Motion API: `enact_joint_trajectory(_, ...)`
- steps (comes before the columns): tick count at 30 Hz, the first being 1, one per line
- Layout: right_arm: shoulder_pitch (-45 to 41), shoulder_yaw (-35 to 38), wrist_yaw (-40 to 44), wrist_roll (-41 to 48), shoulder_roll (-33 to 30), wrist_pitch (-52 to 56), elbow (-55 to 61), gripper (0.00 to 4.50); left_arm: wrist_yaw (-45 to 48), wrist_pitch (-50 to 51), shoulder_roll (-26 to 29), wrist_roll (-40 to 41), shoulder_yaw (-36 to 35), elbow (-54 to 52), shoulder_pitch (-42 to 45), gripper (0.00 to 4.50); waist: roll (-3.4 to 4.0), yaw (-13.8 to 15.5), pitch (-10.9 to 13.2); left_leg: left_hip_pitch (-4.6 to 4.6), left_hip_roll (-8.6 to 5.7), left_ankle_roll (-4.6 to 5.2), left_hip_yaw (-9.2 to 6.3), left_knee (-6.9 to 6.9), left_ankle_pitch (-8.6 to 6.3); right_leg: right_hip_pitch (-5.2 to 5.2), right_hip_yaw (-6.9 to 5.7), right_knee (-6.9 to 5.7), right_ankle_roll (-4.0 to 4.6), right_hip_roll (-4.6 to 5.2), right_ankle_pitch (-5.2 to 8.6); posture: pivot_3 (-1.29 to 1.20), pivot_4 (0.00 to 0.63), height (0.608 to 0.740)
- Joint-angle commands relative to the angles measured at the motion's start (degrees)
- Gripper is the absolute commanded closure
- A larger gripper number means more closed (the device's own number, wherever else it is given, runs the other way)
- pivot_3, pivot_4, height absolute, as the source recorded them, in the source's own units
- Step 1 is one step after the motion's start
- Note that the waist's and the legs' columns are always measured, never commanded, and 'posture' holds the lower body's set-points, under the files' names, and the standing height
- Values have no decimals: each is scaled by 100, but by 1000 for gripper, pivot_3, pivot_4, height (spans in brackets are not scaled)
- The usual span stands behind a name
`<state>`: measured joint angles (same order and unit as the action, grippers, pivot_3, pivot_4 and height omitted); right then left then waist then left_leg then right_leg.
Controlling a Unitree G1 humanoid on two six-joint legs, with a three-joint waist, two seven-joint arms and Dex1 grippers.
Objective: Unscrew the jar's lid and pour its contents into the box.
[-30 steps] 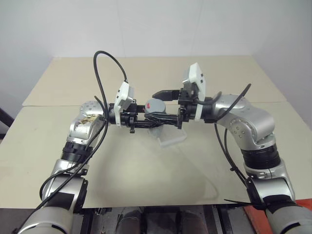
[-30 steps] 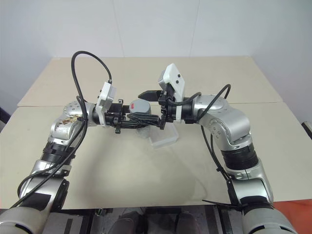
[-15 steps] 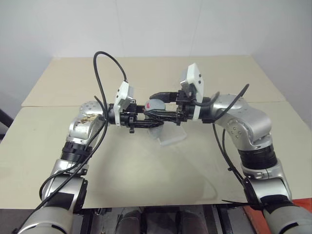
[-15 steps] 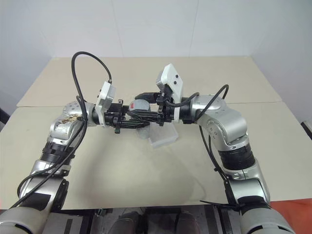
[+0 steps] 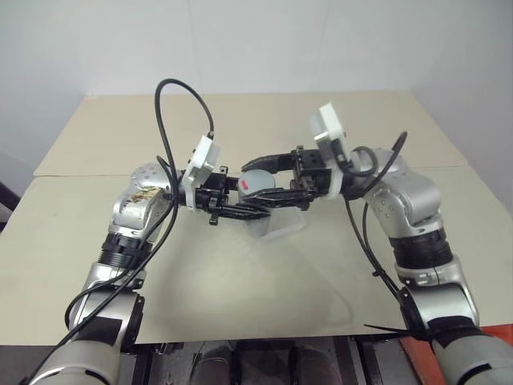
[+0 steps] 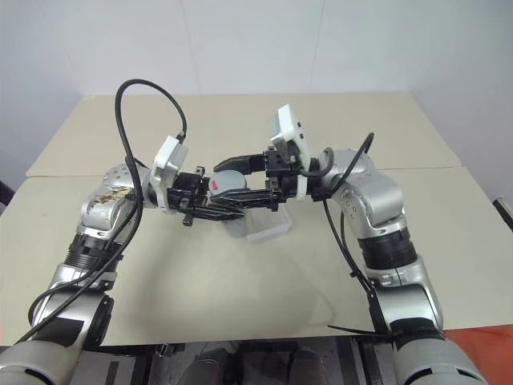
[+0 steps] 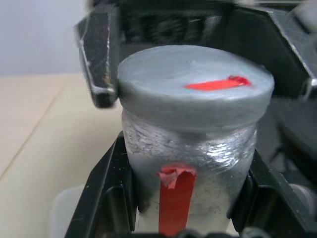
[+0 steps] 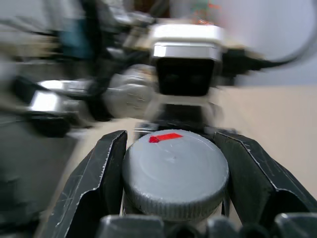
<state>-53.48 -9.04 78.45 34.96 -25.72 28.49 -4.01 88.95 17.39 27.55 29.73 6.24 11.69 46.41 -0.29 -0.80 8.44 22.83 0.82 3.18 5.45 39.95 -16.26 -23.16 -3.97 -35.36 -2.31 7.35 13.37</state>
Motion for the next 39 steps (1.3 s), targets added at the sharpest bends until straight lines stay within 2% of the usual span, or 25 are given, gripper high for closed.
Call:
enact_joint_trajectory(1, -349, -296, 1342, 218, -55, -626, -701, 1743, 329, 62, 204, 434, -157, -280, 94, 2544, 0, -8, 0, -2, 0, 0, 0, -1, 0, 1, 1, -1, 0, 0, 0, 0, 150, 740)
enact_joint_trajectory(7, -1029, -1401, 1405, 761, -162, -1587, -1887, 1743, 355, 56, 562, 875, 357, -465, 219, 2544, 2, -47, 1, -7, 4, 0, -2, 0, 0, -5, 7, -18, 0, 0, 0, 0, 150, 740)
enact_joint_trajectory(12, -1184, -1560, 1405, 762, -131, -1986, -2296, 1743, 355, -92, 505, 673, 318, -319, 233, 2544, 2, -2, 1, -3, 4, -1, -3, 7, 0, -5, 4, -19, 0, 0, 0, 0, 150, 740)
enact_joint_trajectory(17, -983, -953, 1260, 422, -120, -1948, -2186, 122, 211, -182, 476, 340, 78, 59, 219, 2544, 2, 5, 1, 2, 4, -1, -3, 15, 0, -7, 3, -21, 0, 0, 0, 0, 150, 740)
enact_joint_trajectory(18, -878, -800, 1035, 319, -150, -1975, -2033, 37, 166, -173, 496, 314, 25, 137, 224, 2544, 2, 7, 1, 2, 5, -1, -4, 15, 0, -7, 2, -23, 0, 0, 0, 0, 150, 740)
enact_joint_trajectory(21, -575, -365, 167, -81, -239, -1979, -1316, 37, -39, -186, 545, 203, -144, 334, 235, 2544, 3, 1, 1, 2, 6, -1, -3, 14, 0, -9, 2, -26, 0, 0, 0, 0, 150, 740)
enact_joint_trajectory(27, 32, 297, -1259, -60, -504, -971, 378, 37, -580, -364, 530, -152, -376, 682, 182, 2544, 3, 2, 2, 2, 7, -4, 0, 14, 2, -15, 3, -35, -1, 4, 0, 0, 150, 740)
enact_joint_trajectory(32, 318, 261, -2102, -135, -445, -114, 1231, 37, -761, -408, 352, -266, -394, 757, 131, 2544, 3, 3, 2, 1, 4, -4, 0, 15, 2, -13, 4, -36, 0, 4, 0, 0, 150, 740)
enact_joint_trajectory(39, 289, -91, -2842, -665, 5, 272, 1334, 37, -740, -394, 215, -260, -406, 696, 145, 2544, 3, -5, 2, 0, 3, -3, 0, 15, 2, -14, 5, -38, 0, 4, 0, 0, 150, 740)
